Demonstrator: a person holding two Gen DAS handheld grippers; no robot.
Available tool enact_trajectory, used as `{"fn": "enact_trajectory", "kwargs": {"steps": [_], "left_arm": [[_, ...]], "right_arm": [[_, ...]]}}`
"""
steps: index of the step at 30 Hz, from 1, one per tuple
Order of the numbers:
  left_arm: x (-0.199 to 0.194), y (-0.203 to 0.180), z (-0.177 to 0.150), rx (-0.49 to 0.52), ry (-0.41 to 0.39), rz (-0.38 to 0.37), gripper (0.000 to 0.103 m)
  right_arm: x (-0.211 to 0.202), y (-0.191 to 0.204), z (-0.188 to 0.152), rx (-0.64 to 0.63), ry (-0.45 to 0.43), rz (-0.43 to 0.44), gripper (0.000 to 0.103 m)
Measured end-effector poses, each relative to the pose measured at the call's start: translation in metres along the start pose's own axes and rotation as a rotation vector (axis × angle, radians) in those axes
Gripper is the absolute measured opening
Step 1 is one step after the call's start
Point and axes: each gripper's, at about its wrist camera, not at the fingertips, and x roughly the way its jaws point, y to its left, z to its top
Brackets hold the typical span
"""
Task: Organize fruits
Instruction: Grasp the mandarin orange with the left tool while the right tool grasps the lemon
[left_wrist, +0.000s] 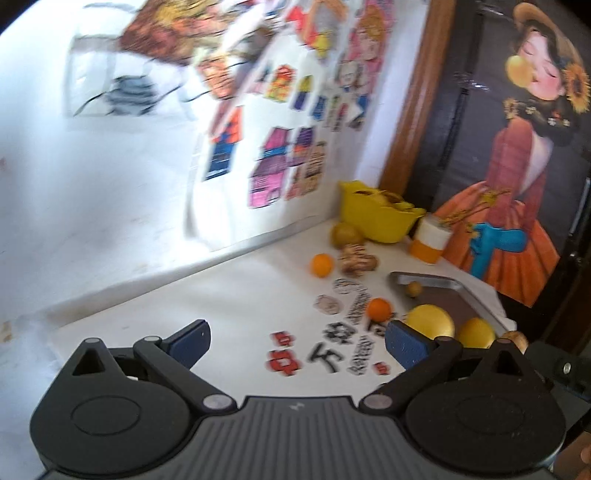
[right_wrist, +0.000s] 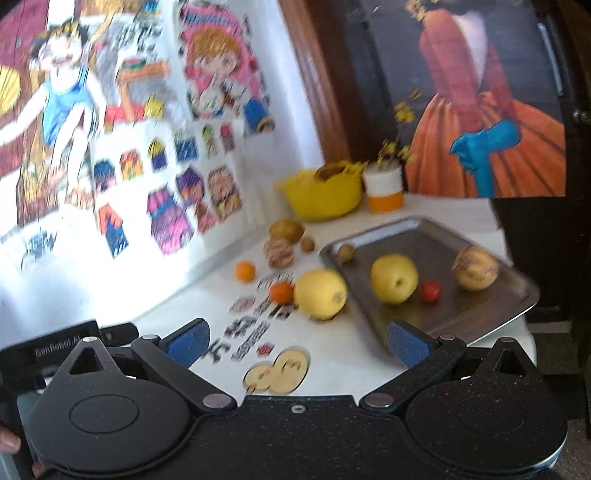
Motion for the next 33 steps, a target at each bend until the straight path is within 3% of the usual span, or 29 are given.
{"fn": "enact_trajectory", "kwargs": {"steps": [7,16,25,33], "left_arm": [[0.011,0.027,0.000,0.006,0.064,0.043,0.102],[0.044,0.031,0.017,0.055,0.125,0.032,0.102],[0.086,-0.001,0.032,0.170,0.194,-0.057,0.102],[0.136,-0.031,0.043,0.157,0.284,-0.174,0.102]], "right_arm": [[0.030,0.019,0.003,-0.091,0.096,0.020,0.102],[0.064,0.019,0.022,-0.257,0.124,-0.014,0.102],[0.096,-0.001,0.041,-0.448,0.111,-0.002,0.102],[0.132,-0.005,0.042,-0.684,0.094,0.037,0.102]]}}
